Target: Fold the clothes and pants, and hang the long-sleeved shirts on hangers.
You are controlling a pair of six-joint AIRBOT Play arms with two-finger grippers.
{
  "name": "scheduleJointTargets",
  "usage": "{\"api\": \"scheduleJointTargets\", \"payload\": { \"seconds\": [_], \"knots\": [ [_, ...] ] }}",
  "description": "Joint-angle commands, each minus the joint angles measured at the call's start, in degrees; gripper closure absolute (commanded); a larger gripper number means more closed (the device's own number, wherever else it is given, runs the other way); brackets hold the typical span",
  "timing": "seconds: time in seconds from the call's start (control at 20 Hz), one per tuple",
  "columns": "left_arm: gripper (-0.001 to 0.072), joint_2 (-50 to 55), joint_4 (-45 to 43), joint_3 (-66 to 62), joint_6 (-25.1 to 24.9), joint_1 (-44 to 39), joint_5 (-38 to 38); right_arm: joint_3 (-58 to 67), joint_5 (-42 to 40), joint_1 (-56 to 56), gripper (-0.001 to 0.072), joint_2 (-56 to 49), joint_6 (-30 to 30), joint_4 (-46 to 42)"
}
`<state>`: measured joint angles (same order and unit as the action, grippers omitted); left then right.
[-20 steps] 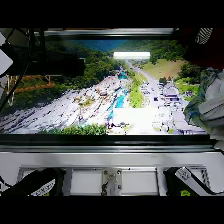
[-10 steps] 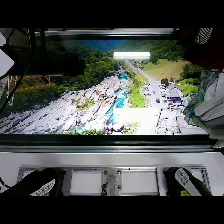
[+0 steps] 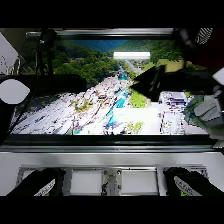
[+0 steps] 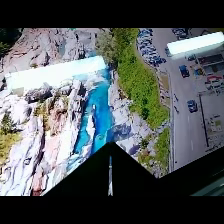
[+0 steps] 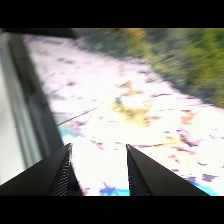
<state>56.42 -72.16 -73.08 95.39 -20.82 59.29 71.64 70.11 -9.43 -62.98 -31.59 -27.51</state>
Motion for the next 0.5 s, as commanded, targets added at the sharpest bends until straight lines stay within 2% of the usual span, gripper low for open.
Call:
{"api": "scheduleJointTargets", "payload": {
  "seconds": [0.0,0.25,0.3,0.35,0.4,0.45],
  "knots": [
    [0.0684,-1.8,0.3,2.5,0.2,0.0,-1.2,-1.9,0.3,-8.1,0.0347,-2.3,-0.8,-1.6],
    [0.0684,-1.9,0.3,2.5,0.2,0.0,-1.3,-1.9,0.5,-8.4,0.035,-2.7,-0.8,-1.7],
    [0.0684,-1.9,0.2,2.5,0.2,0.0,-1.2,-1.9,0.5,-8.4,0.0408,-2.7,-0.8,-1.7],
    [0.0684,-1.9,0.2,2.5,0.2,0.0,-1.2,-1.9,0.5,-8.4,0.0605,-2.7,-0.8,-1.7],
    [0.0684,-1.9,0.2,2.5,0.2,0.0,-1.3,-1.9,0.4,-8.4,0.0685,-2.7,-0.8,-1.7],
    [0.0683,-1.9,0.2,2.5,0.2,0.0,-1.3,-1.9,0.4,-8.4,0.0685,-2.7,-0.8,-1.6]
  ]
}}
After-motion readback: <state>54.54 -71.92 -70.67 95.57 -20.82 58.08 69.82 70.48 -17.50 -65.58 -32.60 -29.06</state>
